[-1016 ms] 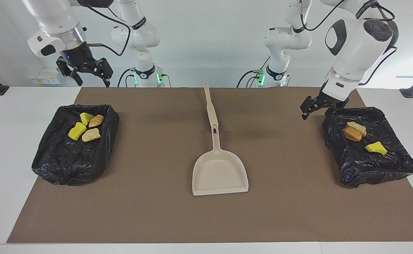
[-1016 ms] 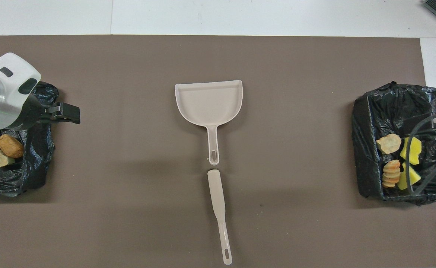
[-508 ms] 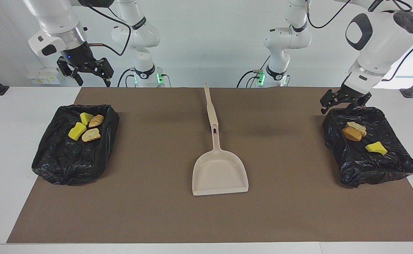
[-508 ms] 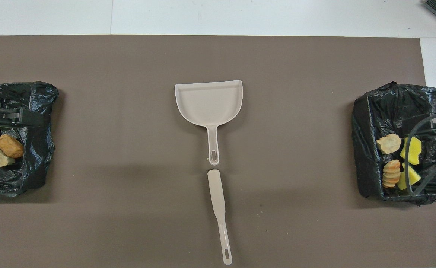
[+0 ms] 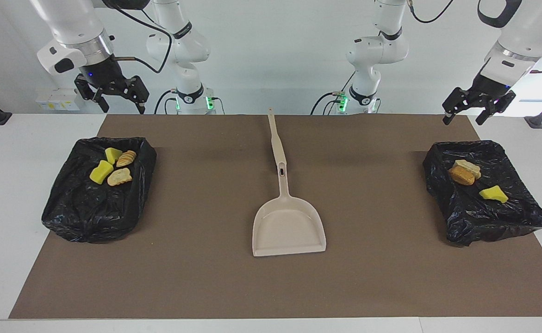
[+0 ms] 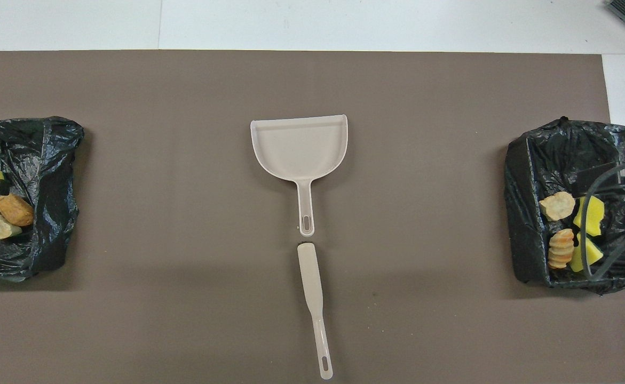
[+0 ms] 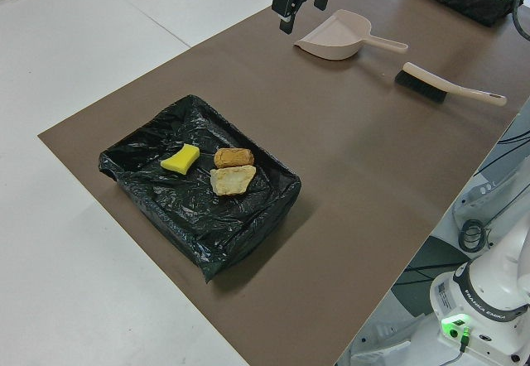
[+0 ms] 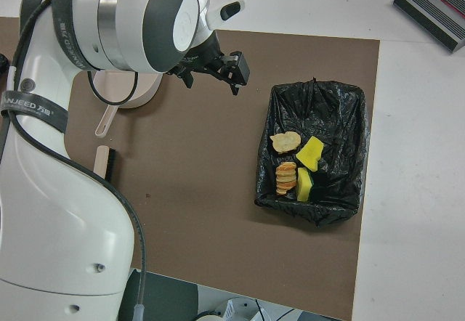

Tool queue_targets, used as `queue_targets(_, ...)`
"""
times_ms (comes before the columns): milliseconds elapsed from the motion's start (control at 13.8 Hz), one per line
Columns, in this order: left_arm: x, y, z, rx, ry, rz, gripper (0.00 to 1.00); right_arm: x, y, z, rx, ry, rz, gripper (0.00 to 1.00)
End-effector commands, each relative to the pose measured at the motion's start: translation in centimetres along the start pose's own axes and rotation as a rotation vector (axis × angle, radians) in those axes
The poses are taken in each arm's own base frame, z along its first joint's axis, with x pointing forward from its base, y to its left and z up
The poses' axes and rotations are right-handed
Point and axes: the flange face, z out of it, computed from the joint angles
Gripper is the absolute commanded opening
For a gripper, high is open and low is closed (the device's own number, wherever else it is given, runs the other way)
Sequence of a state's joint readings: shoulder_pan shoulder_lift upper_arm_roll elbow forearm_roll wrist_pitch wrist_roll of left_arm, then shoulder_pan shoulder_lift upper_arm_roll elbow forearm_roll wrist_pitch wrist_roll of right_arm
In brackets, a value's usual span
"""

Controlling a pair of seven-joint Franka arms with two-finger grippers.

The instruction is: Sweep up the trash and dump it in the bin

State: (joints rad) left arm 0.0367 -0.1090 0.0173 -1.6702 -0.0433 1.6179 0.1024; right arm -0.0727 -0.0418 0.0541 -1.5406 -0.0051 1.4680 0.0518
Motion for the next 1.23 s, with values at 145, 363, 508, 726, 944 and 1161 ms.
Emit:
queue_targets(145, -1.3, 0.7, -2.2, 0.022, -0.012, 0.007, 1.0, -0.7, 0.1, -0.1, 0.016, -0.013, 0.011, 1.0)
queue_targets(363, -1.7, 1.4, -2.8, 0.041, -0.038, 0.023, 1.0, -0.7, 0.1, -0.1, 0.016, -0.013, 0.009, 1.0)
queue_targets(508, -2.3, 3.5, -3.6, 0.059, -0.023, 0.043, 1.0, -0.7, 0.2, -0.1, 0.016, -0.012, 0.011, 1.0)
queue_targets(726, -2.5, 5.1, -3.6, 0.061, -0.018, 0.024, 1.0, -0.7, 0.3, 0.0, 0.014, -0.015, 0.012, 1.0)
queue_targets(944, -2.6, 5.6, -3.5, 0.062, -0.015, -0.018, 1.0, -0.7, 0.3, 0.0, 0.014, -0.015, 0.012, 1.0)
queue_targets(1161, -2.6, 5.6, -3.6, 0.06, -0.01, -0.02, 1.0, -0.7, 0.2, 0.0, 0.014, -0.015, 0.011, 1.0)
